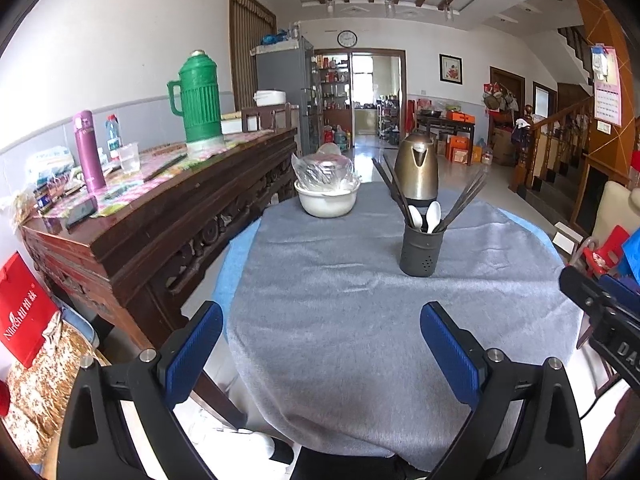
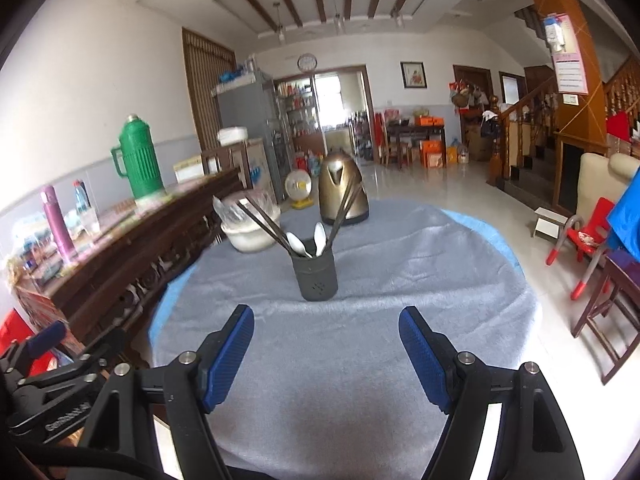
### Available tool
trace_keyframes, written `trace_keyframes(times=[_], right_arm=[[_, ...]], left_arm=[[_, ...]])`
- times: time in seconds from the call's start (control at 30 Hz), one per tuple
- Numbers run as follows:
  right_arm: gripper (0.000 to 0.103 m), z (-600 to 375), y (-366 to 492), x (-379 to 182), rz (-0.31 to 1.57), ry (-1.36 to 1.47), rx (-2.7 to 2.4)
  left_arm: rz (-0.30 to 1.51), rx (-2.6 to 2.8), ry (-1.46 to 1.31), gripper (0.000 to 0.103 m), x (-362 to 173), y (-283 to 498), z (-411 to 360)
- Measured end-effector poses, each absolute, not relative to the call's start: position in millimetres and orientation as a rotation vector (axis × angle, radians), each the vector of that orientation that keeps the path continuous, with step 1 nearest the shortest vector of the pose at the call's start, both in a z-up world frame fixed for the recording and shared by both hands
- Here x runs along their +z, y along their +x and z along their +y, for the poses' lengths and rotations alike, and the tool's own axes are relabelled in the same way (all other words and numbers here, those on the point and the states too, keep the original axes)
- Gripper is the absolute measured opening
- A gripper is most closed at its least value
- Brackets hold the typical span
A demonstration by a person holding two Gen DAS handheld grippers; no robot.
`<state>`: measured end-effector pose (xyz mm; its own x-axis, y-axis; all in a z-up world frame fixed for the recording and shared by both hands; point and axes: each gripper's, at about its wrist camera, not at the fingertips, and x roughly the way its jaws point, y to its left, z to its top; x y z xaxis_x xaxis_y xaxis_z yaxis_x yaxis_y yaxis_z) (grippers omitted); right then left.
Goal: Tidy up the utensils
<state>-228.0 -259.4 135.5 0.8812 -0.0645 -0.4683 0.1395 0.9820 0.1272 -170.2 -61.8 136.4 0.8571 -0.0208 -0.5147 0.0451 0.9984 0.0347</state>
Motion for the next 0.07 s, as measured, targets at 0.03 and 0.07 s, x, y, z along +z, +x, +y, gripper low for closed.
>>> trace_keyframes(times=[0.03, 0.07], right_arm=[[0.078, -261.6, -219.0, 131.8, 0.498, 0.152, -0.102], [0.078, -264.2, -211.7, 128.5, 0.509, 0.15, -0.099]], left_arm=[[0.545, -0.032, 0.047, 0.099, 133.3, -164.5, -62.4], [0.552, -0.033, 0.047, 0.099, 130.3, -158.6, -63.3]])
